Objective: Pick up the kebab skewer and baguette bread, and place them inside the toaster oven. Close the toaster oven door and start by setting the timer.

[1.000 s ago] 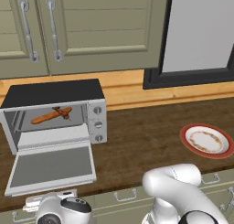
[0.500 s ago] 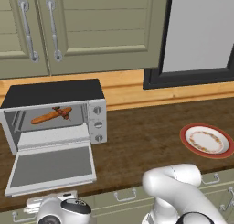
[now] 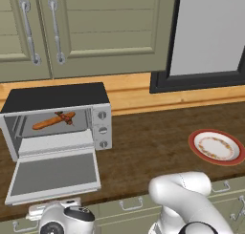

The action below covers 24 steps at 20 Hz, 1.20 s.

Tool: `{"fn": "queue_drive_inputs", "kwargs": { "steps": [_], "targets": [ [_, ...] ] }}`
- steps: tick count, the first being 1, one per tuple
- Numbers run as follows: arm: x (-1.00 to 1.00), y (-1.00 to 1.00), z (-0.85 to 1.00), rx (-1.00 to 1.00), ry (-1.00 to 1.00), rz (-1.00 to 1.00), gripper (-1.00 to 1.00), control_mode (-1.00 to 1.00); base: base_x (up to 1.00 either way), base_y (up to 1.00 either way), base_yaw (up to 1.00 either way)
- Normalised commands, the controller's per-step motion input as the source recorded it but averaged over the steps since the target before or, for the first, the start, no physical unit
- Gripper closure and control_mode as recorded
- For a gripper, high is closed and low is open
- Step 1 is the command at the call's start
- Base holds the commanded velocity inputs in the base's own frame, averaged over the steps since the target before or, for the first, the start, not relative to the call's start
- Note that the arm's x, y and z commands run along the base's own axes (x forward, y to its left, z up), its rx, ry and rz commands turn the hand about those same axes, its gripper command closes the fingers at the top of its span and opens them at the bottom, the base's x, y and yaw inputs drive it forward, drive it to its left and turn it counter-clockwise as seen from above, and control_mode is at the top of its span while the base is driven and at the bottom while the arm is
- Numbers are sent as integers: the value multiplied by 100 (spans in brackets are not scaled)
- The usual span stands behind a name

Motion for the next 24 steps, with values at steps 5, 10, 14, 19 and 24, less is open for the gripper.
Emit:
{"fn": "queue_drive_inputs", "kwargs": {
  "steps": [5, 10, 14, 19, 24],
  "targets": [
    [2, 0, -17, 0, 0, 0, -100, -100, 0, 0, 0],
    [11, 0, 0, 0, 0, 0, -100, -100, 0, 0, 0],
    [11, 0, -2, 0, 0, 0, -100, -100, 0, 0, 0],
    [8, 0, -10, 0, 0, 0, -100, -100, 0, 0, 0],
    [21, 0, -1, 0, 0, 0, -100, -100, 0, 0, 0]
  ]
}}
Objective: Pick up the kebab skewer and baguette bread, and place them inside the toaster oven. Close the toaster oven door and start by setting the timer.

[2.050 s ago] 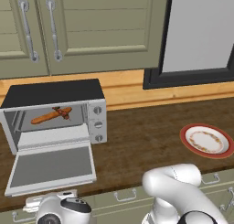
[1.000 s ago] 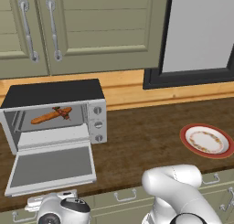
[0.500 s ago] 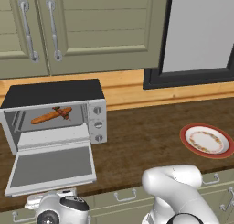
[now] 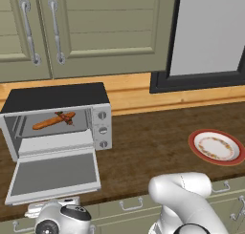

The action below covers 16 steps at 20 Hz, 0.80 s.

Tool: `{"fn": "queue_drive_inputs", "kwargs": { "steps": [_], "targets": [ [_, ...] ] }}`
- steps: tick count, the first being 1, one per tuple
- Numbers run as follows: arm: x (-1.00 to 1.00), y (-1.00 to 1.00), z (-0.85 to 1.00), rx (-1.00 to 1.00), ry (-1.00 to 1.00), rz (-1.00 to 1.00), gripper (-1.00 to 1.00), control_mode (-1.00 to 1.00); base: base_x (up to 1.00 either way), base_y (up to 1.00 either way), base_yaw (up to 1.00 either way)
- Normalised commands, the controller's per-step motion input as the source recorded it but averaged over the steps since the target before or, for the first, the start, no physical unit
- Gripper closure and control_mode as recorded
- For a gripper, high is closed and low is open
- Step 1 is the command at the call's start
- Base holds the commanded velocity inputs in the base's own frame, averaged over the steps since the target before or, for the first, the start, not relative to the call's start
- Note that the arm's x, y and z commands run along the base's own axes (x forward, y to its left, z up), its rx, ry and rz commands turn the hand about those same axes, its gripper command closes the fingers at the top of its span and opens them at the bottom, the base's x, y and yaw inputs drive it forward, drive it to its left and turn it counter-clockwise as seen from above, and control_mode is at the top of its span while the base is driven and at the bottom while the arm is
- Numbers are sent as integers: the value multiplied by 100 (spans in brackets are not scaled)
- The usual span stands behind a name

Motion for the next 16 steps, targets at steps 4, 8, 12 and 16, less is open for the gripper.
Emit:
{"fn": "queue_drive_inputs", "kwargs": {
  "steps": [4, 8, 12, 16],
  "targets": [
    [23, 0, 1, 0, -1, 0, -100, -100, 0, 0, 0],
    [20, 0, 11, 0, 0, 0, -100, -100, 0, 0, 0],
    [12, 0, 38, 0, 0, 0, -100, -100, 0, 0, 0],
    [11, 1, 46, 0, 0, 0, -100, -100, 0, 0, 0]
  ]
}}
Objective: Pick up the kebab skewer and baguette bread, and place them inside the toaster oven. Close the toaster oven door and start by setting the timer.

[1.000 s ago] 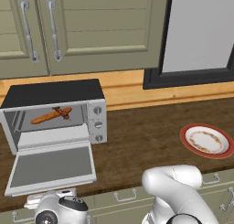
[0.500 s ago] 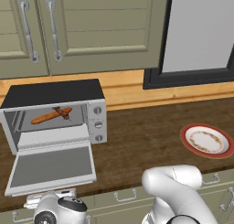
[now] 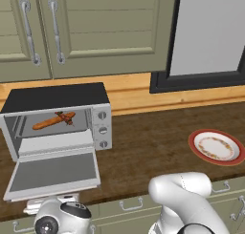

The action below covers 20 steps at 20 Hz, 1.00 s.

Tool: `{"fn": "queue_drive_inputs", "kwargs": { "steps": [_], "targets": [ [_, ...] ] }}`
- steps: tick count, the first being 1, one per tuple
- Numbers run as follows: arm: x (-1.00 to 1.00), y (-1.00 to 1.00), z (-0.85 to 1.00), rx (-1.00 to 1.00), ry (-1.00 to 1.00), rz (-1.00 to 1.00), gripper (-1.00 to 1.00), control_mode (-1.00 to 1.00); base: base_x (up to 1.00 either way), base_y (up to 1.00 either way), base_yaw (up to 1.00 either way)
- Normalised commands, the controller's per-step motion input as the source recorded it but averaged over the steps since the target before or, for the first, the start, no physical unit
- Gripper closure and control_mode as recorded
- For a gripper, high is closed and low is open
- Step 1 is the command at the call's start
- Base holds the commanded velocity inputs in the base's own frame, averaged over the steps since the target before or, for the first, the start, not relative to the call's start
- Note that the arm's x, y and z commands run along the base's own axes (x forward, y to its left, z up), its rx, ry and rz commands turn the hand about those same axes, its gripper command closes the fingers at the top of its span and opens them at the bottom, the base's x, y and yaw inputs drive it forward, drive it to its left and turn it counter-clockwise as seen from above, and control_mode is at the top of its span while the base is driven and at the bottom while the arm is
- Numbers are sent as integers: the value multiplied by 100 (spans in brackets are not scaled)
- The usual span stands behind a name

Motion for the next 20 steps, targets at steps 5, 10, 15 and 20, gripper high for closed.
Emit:
{"fn": "queue_drive_inputs", "kwargs": {
  "steps": [5, 10, 15, 20],
  "targets": [
    [10, 0, 50, 0, 0, 0, -100, -100, 0, 0, 0],
    [13, 1, 50, 0, -1, 0, -100, -100, 0, 0, 0],
    [20, 0, 47, 0, -3, 0, -100, -100, 0, 0, 0],
    [6, 0, 11, 0, -8, 0, -100, -100, 0, 0, 0]
  ]
}}
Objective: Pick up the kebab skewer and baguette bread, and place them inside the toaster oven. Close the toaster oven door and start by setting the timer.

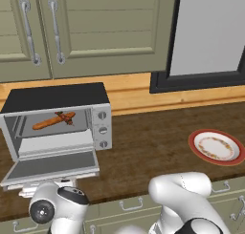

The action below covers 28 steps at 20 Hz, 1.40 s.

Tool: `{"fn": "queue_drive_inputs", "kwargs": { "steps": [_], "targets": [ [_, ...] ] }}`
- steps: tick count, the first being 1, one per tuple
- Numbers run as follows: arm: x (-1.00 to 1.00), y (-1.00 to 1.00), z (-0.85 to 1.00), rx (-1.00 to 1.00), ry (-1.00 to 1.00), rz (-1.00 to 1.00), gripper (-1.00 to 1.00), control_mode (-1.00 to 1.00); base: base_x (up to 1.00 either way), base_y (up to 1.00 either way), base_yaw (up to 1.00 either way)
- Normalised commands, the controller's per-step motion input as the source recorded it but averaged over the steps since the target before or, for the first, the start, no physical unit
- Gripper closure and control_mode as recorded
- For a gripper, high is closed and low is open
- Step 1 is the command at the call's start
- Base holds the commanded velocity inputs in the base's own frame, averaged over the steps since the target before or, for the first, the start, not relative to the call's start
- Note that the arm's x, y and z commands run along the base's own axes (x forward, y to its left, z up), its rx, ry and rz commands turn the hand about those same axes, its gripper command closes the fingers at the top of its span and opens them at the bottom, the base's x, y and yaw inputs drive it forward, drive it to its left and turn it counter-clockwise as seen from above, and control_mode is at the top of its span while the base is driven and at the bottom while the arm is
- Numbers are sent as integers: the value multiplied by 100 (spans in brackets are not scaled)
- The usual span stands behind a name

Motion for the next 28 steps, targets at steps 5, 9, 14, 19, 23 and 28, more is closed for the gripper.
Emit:
{"fn": "queue_drive_inputs", "kwargs": {
  "steps": [5, 9, 14, 19, 23, 28],
  "targets": [
    [18, 0, 31, 0, -20, 0, -100, -100, 0, 0, 0],
    [34, 0, 33, 1, -17, 0, -100, -100, 0, 0, 0],
    [42, 0, 32, 1, -15, 0, -100, -100, 0, 0, 0],
    [51, 0, 25, 2, -13, 0, -100, -100, 0, 0, 0],
    [53, 0, 17, 1, -11, 0, -100, -100, 0, 0, 0],
    [53, 0, 7, 1, -6, 0, -100, -100, 0, 0, 0]
  ]
}}
